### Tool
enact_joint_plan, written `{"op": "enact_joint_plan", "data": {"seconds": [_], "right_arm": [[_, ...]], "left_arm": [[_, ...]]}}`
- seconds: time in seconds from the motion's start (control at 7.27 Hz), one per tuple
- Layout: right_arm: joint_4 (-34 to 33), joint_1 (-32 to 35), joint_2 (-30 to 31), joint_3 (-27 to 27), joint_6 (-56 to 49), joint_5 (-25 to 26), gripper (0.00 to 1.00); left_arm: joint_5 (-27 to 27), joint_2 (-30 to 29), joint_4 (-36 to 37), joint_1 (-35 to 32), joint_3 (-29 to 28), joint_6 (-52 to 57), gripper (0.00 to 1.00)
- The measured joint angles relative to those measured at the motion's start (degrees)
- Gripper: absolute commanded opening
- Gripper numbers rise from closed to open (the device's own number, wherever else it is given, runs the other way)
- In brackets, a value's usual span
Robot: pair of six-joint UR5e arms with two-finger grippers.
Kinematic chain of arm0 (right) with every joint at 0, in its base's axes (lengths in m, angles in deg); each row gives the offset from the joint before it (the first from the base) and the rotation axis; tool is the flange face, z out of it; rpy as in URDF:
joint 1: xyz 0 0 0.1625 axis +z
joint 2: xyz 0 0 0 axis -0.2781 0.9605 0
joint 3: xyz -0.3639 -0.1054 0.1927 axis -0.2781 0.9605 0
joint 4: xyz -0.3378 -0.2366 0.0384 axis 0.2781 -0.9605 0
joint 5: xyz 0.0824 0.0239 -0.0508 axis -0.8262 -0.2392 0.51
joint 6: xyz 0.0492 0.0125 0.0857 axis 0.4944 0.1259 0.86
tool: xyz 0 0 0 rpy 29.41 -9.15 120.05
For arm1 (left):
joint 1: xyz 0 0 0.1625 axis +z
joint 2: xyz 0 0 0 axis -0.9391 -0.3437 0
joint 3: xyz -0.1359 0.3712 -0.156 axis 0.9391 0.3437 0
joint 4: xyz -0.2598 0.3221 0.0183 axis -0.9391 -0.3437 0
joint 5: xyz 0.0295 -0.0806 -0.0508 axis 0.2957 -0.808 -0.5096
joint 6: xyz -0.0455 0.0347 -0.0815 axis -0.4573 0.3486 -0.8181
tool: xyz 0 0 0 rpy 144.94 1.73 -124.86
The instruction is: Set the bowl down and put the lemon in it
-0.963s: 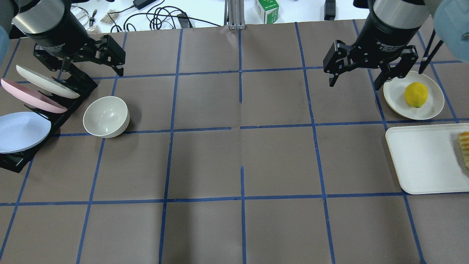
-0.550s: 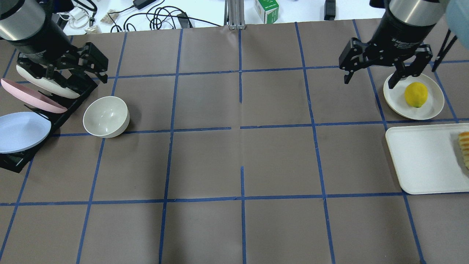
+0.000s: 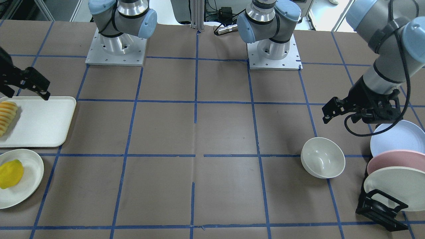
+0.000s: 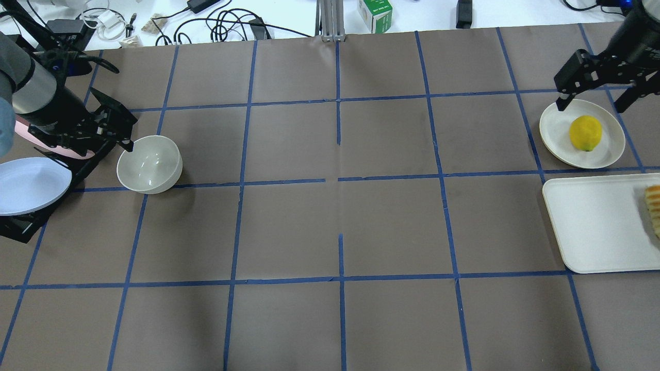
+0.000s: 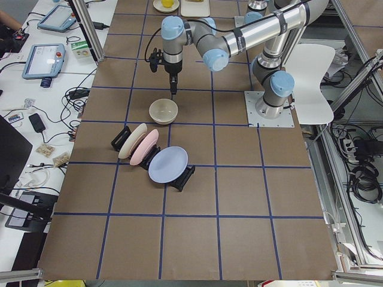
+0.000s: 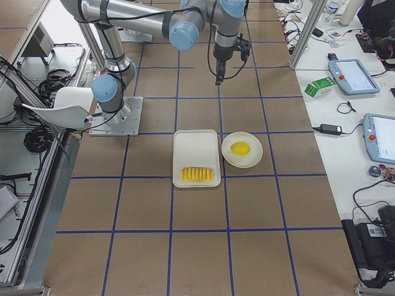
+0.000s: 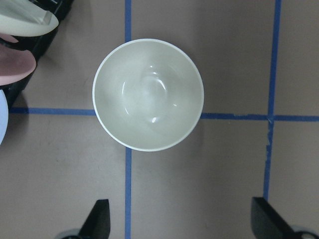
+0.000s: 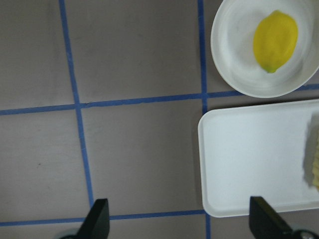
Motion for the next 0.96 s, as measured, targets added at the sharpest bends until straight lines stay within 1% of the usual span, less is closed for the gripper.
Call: {"op": "enact_joint_plan", "data": {"seconds": [0.28, 0.55, 0.96], "right_arm": [[-7.61, -3.31, -6.31, 0.01, -4.11, 0.85, 1.00], [-17.35, -4.07, -12.89, 0.01, -6.00, 3.85, 1.00], [-25.08, -6.54, -20.37, 0.04, -8.91, 4.31, 1.00]], "left_arm": [[-0.25, -6.06, 7.54, 0.46, 0.80, 1.13, 1.00], [0.00, -9.45, 10.21, 1.20, 1.16, 4.60, 1.00], [-0.18, -12.40, 12.27, 3.92, 2.67, 11.46, 1.00]]}}
